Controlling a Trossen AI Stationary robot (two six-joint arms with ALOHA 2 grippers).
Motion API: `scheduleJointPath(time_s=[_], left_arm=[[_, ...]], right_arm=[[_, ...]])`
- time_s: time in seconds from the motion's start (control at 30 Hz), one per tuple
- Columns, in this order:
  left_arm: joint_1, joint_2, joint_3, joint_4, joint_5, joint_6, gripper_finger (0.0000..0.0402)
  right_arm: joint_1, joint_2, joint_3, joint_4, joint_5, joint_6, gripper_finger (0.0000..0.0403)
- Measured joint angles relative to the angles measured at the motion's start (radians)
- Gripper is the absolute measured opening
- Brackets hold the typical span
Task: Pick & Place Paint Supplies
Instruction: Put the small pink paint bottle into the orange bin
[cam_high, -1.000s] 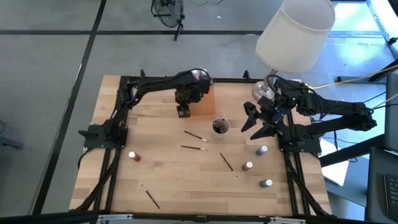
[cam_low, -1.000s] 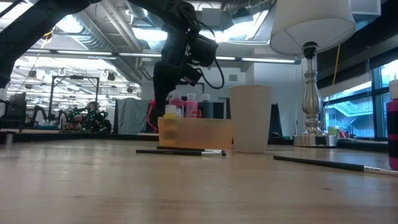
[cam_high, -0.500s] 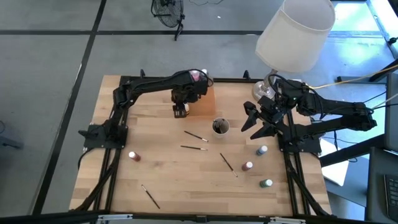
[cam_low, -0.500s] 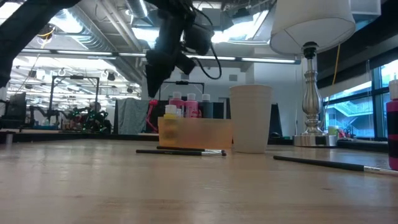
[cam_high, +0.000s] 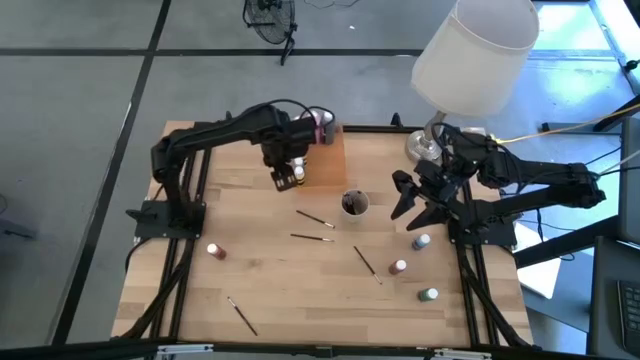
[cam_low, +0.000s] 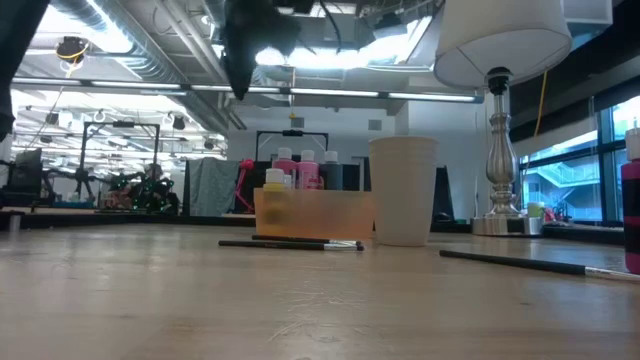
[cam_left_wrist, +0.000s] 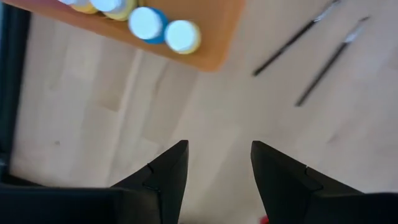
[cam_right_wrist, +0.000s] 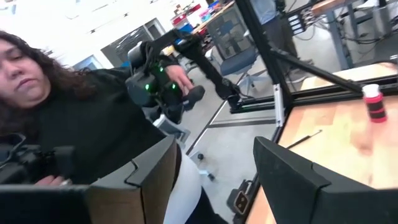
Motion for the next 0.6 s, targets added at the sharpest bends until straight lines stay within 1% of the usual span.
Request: scheduleJointPath(time_s=[0.13,0.27,0.4,0.53,0.6], left_arm=[[-0.05,-0.036,0.0,0.011,0.018,-0.066,0.017],[-0.116,-0.044,0.0,0.079,0.018,-0.068,0.0171],[-0.186,-0.037,0.0,0.232,0.018,0.008,0.0167],[-0.245,-0.017,0.0,0.389,0.018,0.118,0.0164],[-0.267,-0.002,0.0,0.424,0.017,0.163,0.0163]], right_arm=[[0.04,0.0,0.0,0.0,0.018,0.008,0.022],[0.083,0.0,0.0,0.001,0.023,0.009,0.022],[0.131,0.0,0.0,0.0,0.071,0.008,0.022],[0.175,0.0,0.0,0.007,0.086,0.02,0.022],[0.198,0.0,0.0,0.005,0.111,0.032,0.022]])
